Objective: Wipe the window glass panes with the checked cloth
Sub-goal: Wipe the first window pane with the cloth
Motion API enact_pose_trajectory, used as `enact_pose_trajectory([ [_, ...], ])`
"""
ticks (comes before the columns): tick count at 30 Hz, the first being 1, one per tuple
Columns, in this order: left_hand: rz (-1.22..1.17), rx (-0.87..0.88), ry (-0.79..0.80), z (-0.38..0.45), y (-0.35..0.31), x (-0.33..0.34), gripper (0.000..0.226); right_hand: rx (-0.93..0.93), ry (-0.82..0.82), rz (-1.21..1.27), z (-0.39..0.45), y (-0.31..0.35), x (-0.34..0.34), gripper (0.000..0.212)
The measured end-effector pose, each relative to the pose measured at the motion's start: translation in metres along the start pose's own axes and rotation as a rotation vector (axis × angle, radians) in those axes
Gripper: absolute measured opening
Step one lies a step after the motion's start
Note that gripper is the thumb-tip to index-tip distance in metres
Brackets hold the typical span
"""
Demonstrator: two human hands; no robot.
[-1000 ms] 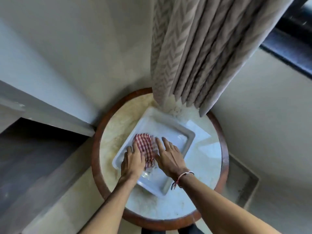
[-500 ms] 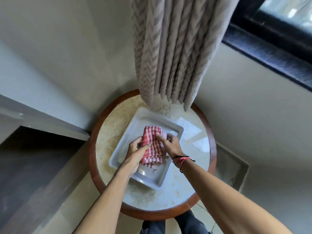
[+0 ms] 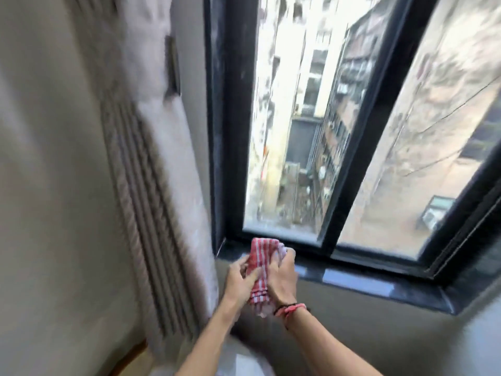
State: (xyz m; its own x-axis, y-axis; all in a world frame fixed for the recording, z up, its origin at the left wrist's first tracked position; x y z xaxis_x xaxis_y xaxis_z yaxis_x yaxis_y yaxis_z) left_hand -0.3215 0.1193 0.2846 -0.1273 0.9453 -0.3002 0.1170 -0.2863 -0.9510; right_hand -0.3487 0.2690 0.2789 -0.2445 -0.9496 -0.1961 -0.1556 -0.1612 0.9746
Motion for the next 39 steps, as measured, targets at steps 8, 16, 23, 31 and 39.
enact_pose_trajectory([
  [8,0.111,0.464,-0.214,0.046,-0.243,-0.039,0.022,-0.661,-0.133,0.230,0.033,0.238,-0.073,0.016],
  [16,0.746,1.089,-1.098,0.019,-0.474,-0.151,0.057,-1.244,-0.369,0.146,0.025,0.422,-0.126,0.051],
  [23,1.083,1.029,-1.132,0.078,-0.527,-0.186,0.074,-1.488,-0.439,0.056,0.029,0.511,-0.130,0.043],
  [31,1.064,1.168,-1.122,0.093,-0.539,-0.176,0.082,-1.627,-0.717,0.007,0.041,0.542,-0.134,0.056],
  [39,0.878,1.136,-0.940,0.141,-0.539,-0.159,0.078,-1.573,-0.887,-0.220,0.079,0.537,-0.127,0.059],
])
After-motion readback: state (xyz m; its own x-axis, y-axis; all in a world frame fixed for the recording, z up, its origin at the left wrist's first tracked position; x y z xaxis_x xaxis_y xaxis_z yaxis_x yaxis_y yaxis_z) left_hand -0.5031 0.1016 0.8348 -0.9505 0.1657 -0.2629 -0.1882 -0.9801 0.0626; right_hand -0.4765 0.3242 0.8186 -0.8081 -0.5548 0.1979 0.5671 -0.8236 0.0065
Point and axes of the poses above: each hand's wrist, its own z-axis towards the middle knuckle, its own x-axis out of the palm, y = z × x, the point moved 10 cm from there along z, towards the middle knuckle, and after that the axes turned 9 degrees about z, right-handed, at the moved point
